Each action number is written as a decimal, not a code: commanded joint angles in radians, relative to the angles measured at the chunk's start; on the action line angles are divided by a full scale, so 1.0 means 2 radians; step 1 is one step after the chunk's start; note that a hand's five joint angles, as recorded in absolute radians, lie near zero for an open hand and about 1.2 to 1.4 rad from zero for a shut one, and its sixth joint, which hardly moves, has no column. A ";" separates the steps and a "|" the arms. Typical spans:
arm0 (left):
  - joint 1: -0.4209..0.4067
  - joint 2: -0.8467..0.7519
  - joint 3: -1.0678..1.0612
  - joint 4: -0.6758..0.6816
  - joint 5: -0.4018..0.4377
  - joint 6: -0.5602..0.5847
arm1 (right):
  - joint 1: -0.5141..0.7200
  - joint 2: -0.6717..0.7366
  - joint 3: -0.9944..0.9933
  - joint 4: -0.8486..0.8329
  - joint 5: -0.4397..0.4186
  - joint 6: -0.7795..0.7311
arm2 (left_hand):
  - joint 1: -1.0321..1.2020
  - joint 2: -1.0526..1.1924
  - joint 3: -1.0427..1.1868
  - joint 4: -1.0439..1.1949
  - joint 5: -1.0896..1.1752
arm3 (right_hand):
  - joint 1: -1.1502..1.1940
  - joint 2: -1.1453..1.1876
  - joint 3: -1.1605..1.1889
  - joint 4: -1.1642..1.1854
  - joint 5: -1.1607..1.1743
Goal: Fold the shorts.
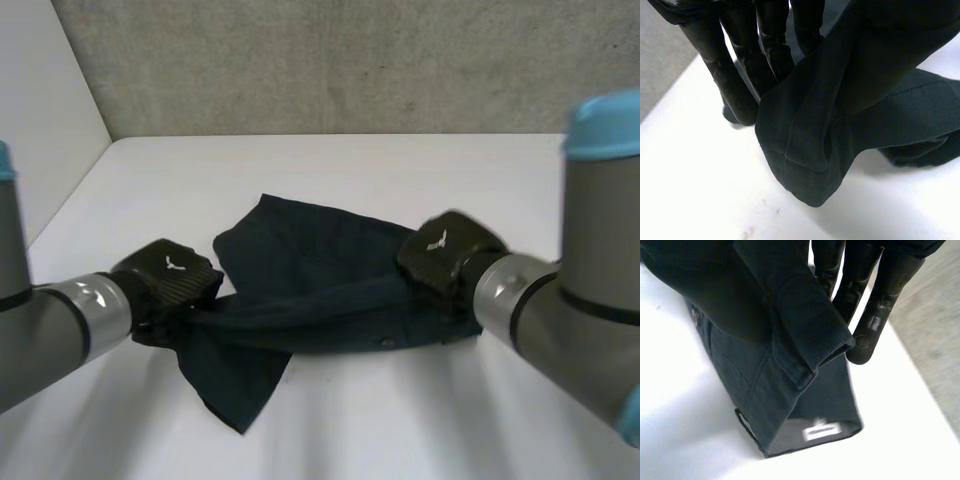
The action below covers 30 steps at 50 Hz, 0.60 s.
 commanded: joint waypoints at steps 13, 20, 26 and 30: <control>-0.028 -0.179 0.381 0.266 -0.127 0.001 | -0.004 0.119 -0.210 -0.355 0.037 0.001 | 0.139 0.100 0.105 0.100 0.137 | 0.208 0.108 0.106 0.102 0.116; -0.039 -0.154 0.420 0.438 -0.132 -0.003 | -0.006 0.087 -0.230 -0.581 0.026 0.002 | 0.139 0.100 0.105 0.100 0.137 | 0.208 0.108 0.106 0.102 0.116; -0.048 -0.122 0.354 0.452 -0.131 -0.006 | -0.001 0.087 -0.201 -0.539 0.018 0.002 | 0.139 0.100 0.105 0.100 0.137 | 0.208 0.108 0.106 0.102 0.116; -0.046 -0.111 0.283 0.452 -0.130 -0.011 | -0.001 0.088 -0.161 -0.494 0.017 0.002 | 0.139 0.100 0.105 0.100 0.137 | 0.208 0.108 0.106 0.102 0.116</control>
